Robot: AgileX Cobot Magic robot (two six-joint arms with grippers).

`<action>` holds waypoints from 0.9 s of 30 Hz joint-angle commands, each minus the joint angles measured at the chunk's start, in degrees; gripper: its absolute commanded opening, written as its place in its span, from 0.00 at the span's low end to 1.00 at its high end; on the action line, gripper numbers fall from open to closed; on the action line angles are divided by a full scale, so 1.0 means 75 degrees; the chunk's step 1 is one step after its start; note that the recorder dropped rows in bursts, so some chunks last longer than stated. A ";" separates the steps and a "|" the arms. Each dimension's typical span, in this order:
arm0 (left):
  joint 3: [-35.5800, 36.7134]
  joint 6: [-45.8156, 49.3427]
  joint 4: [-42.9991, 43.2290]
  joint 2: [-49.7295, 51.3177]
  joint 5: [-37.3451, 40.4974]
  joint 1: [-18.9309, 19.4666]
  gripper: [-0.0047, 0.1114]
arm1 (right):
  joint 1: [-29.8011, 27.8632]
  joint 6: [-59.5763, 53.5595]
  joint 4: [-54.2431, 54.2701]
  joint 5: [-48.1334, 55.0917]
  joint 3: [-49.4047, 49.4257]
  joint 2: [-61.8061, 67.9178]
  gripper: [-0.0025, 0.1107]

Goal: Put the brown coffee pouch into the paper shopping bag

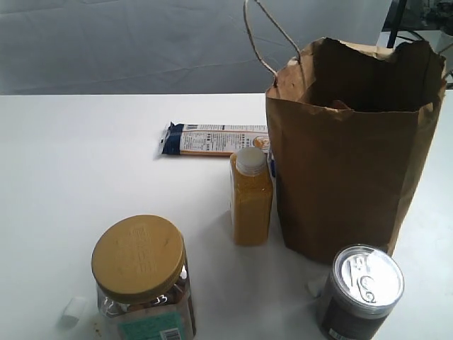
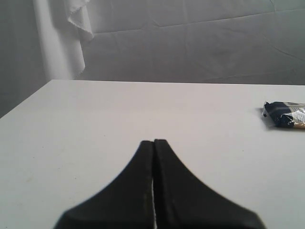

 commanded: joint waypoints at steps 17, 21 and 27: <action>0.0027 -0.0021 0.0030 -0.0027 -0.0030 0.0028 0.04 | -0.0277 0.1207 0.1082 -0.0936 0.4976 -0.5724 0.02; 0.0027 -0.0021 0.0030 -0.0027 -0.0030 0.0028 0.04 | -0.1213 0.0425 0.2209 -0.1502 0.6177 -0.6955 0.02; 0.0027 -0.0021 0.0030 -0.0027 -0.0030 0.0028 0.04 | -0.3001 -0.0400 0.3800 -0.2640 0.7622 -0.8415 0.02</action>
